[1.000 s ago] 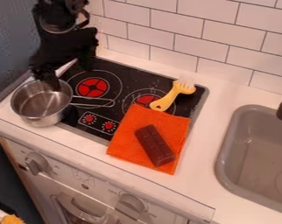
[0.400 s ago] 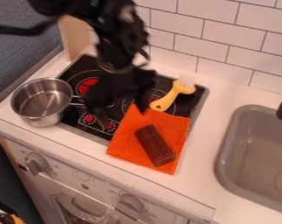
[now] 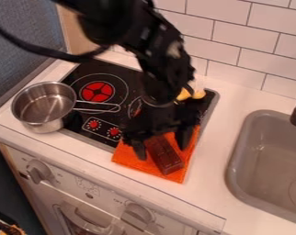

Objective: Take the red object and put it to the upper left of the burner

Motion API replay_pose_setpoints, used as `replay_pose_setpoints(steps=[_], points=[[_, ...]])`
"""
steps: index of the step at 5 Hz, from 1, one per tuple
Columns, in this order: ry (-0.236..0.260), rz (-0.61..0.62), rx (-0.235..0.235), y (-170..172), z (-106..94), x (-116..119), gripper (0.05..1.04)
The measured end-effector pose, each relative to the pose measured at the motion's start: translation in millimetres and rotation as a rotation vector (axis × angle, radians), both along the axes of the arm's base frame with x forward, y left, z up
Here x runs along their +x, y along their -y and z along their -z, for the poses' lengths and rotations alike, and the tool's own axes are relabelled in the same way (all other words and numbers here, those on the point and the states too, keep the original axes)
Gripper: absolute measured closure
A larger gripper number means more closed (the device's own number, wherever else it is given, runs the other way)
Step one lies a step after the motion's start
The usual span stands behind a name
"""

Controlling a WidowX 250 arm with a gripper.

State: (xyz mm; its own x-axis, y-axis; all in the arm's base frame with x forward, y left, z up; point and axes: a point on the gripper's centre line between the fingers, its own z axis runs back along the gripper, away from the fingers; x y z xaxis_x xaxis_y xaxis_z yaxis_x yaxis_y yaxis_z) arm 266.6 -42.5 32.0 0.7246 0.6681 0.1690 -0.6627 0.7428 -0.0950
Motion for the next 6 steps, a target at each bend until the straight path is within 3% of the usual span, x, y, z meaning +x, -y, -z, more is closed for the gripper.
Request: replay_pose_setpoints(steps=[1,2,3,4,6], points=[[-0.035,-0.001,-0.008,4.2,16.1,3.2,0.082],[-0.036,-0.012,0.006,1.5,17.4,4.0,0.155],[-0.041,-0.027,0.029,-2.2,18.3,3.9,0.408],[-0.026,-0.044,0.042,-4.5,18.3,5.6,0.460],[-0.018,-0.043,0.038,-4.6,12.2,5.1,0.460]])
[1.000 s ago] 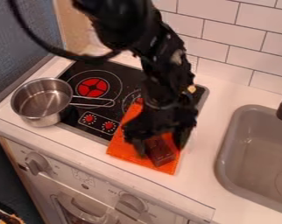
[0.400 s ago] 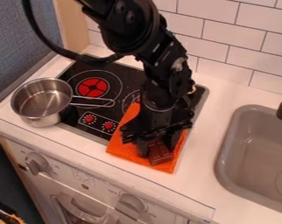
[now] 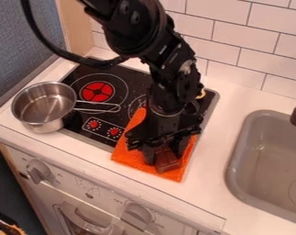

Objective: Take the red object and put it to the upper left of the burner

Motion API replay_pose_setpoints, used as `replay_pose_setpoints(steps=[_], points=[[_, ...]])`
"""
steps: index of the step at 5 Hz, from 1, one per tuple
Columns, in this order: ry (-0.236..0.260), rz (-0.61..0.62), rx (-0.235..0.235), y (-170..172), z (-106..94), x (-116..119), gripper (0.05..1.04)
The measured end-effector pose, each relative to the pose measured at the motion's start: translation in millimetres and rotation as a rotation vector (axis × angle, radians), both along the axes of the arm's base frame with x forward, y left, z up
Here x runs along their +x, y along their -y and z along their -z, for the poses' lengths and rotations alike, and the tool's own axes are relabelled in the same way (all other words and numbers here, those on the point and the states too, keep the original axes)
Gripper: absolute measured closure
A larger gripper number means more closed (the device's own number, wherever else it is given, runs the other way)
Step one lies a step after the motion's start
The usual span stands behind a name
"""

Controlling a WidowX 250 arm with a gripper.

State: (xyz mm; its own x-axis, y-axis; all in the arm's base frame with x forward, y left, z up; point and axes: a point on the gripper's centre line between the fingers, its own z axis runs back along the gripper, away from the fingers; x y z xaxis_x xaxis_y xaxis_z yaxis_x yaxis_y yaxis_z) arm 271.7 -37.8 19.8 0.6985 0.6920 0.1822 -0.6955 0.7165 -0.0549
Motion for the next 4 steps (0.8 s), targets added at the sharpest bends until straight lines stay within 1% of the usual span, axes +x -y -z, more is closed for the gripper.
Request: replay_pose_setpoints(steps=[1,2,3,4], points=[[0.029,-0.026,0.001,-9,-14.7,4,0.460],[0.085,-0.053,-0.010,-15,-32.2,12,0.460],[0.123,-0.074,-0.030,-16,-49.5,29,0.460],[0.169,-0.139,-0.041,-33,-68.2,47,0.460]])
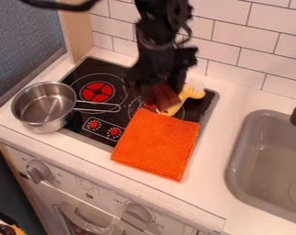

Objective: Take the red object and put it to the upper left of the burner

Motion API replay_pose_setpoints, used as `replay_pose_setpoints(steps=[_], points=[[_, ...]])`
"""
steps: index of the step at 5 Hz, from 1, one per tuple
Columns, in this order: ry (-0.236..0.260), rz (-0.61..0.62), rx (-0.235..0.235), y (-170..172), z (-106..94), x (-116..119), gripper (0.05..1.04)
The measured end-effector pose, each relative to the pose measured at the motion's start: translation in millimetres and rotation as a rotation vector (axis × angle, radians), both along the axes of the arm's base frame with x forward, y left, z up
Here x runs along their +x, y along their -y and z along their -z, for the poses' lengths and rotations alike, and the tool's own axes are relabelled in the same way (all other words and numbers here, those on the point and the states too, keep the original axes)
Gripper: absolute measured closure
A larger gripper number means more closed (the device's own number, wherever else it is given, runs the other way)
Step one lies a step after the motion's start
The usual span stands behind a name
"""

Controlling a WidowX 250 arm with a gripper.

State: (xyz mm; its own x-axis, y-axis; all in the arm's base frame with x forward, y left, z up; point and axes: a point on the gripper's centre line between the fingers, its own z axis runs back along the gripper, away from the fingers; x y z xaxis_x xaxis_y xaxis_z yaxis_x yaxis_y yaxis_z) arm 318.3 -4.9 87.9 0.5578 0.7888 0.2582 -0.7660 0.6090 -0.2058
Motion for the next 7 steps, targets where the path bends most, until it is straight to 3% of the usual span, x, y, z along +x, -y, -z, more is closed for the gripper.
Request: replay_pose_setpoints(steps=[3,5,7], points=[[-0.003,-0.214,-0.002,-70,-3.1,60,0.460],[-0.027,-0.347,-0.007,-125,19.4,81,0.460],[-0.090,-0.416,0.018,-160,54.8,90,0.460]])
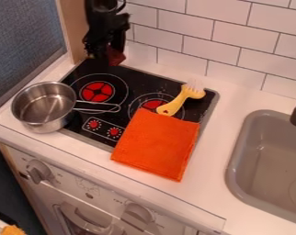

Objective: Take the red object and put it to the upper left of the burner

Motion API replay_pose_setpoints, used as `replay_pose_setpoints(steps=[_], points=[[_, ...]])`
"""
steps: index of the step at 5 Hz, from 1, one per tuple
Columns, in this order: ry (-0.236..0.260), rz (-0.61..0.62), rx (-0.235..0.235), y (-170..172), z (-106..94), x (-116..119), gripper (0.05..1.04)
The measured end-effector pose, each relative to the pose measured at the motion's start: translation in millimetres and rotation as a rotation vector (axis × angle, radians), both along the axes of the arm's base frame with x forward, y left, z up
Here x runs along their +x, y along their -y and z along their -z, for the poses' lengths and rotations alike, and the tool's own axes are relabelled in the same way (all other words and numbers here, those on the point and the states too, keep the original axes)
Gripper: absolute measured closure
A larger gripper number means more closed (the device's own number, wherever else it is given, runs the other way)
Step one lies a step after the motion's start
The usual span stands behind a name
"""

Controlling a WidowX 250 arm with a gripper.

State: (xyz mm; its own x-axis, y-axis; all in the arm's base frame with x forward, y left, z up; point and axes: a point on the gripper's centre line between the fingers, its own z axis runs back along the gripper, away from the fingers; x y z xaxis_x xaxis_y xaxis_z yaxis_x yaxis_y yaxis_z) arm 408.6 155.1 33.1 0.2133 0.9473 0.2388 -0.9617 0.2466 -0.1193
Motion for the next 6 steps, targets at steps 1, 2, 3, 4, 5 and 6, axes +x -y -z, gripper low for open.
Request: replay_pose_setpoints(steps=[1,2,3,4,5,6], points=[[-0.026,-0.026,0.007,-9,15.4,2,0.460],[-0.048,-0.029,0.002,-12,18.7,4,0.362],[-0.052,-0.059,-0.008,-13,19.1,2,0.112],[-0.049,-0.052,-0.022,-11,18.9,-3,0.086],[-0.063,-0.053,-0.032,-9,17.3,-15,0.084],[-0.030,-0.034,-0.023,-8,2.7,-17,0.084]])
